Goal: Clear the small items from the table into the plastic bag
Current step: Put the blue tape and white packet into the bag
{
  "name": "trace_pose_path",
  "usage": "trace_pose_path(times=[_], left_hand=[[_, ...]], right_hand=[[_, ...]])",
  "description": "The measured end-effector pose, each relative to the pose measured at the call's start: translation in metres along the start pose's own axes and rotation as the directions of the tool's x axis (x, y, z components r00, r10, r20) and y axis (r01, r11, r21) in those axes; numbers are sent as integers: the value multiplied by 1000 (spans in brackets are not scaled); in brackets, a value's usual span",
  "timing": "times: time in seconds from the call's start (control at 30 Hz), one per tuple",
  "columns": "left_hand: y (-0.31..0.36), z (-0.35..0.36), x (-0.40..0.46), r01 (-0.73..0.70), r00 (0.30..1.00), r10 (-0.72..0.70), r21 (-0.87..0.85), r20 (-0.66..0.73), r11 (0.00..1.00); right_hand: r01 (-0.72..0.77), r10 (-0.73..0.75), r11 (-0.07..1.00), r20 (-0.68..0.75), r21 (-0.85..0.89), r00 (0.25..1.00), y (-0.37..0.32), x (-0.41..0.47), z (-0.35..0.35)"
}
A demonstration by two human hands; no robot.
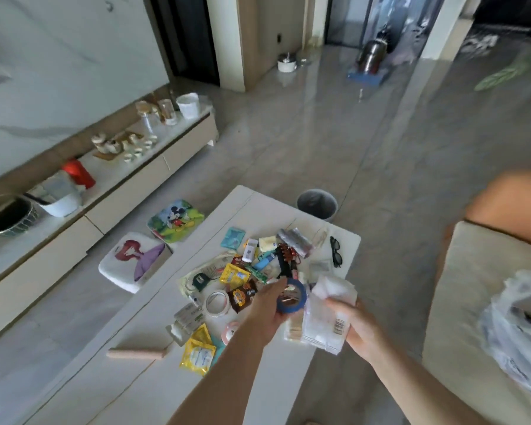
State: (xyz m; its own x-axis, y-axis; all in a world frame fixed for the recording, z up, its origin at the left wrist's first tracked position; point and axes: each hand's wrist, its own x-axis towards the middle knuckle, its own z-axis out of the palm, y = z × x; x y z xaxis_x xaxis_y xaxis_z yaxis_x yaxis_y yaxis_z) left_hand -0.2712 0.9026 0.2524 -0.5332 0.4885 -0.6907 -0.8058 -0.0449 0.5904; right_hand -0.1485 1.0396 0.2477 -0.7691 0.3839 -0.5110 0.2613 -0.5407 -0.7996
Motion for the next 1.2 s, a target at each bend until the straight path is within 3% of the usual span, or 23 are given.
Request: trace_pose_path(times=[0.1,0.27,0.5,0.77,0.9,0.97,1.2], left_hand=[[5,32,-15,-18,999,16,80,29,997],[2,87,-36,-10,998,-4,228,58,974],[-10,183,-37,-3,987,-41,273,155,962],[-46,299,-32,70,967,-132,272,216,960],[-79,351,-21,105,951,-199,359,237,927],[-96,376,-19,99,943,-216,407,252,908],[-141,453,0,75,916,-282,567,287,820]], right_hand=[[84,-84,995,16,46,996,-19,-28,-13],[121,-111,987,-98,108,989,-47,-57,-48],[254,-224,948,-169,189,960,-96,-84,-120],[337,-246,904,-325,264,913,-130,-119,-220],[406,-281,866,-386,292,879,-140,-133,-270],[411,-280,849,-379,332,882,-143,-140,-292],[455,-167,805,-589,382,790,-153,-162,-359]])
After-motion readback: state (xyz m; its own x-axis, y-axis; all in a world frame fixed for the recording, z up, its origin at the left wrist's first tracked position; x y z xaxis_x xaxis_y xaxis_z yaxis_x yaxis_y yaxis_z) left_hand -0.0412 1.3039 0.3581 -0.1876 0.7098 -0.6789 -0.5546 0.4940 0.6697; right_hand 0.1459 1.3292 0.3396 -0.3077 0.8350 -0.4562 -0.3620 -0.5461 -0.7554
